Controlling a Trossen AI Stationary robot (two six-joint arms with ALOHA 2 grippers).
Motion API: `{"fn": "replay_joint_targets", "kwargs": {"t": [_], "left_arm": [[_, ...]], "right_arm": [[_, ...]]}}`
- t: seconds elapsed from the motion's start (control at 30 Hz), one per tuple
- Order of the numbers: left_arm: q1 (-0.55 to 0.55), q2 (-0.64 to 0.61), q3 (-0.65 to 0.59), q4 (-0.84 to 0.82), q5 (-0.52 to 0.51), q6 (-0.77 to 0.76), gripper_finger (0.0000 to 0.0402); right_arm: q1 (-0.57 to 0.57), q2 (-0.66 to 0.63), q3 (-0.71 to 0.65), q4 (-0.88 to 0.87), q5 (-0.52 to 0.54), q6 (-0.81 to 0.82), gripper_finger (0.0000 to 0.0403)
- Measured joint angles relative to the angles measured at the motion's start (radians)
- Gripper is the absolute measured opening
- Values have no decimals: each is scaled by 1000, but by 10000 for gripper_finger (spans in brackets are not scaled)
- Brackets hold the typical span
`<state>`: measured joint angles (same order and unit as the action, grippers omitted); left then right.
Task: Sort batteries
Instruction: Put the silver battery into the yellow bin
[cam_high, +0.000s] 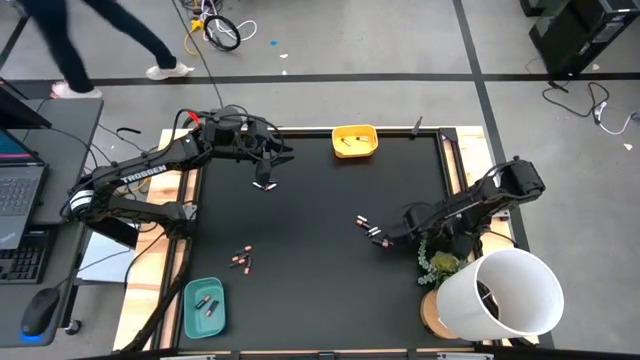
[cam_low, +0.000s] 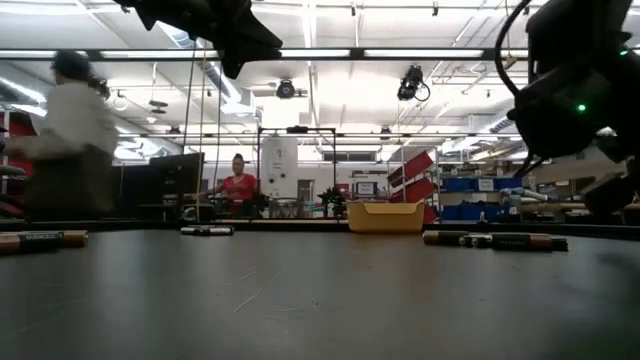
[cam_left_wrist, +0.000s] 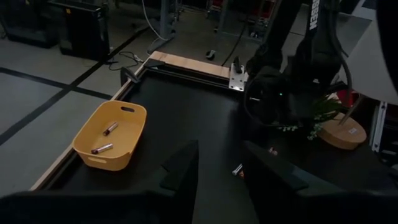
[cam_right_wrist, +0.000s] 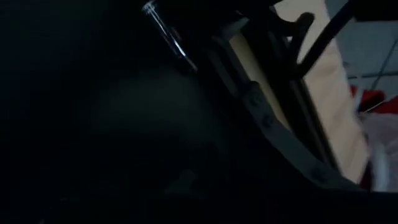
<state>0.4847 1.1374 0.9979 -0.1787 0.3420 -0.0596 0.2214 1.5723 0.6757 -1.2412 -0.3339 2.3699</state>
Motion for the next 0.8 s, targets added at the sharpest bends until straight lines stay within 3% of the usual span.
{"fn": "replay_joint_targets", "kwargs": {"t": [0.3, 0.8], "left_arm": [[0, 0, 0, 0, -8, 4, 135], [0, 0, 0, 0, -9, 0, 135]], "right_arm": [[3, 0, -104, 102, -6, 108, 30], [-38, -1, -157, 128, 70, 54, 30]]}}
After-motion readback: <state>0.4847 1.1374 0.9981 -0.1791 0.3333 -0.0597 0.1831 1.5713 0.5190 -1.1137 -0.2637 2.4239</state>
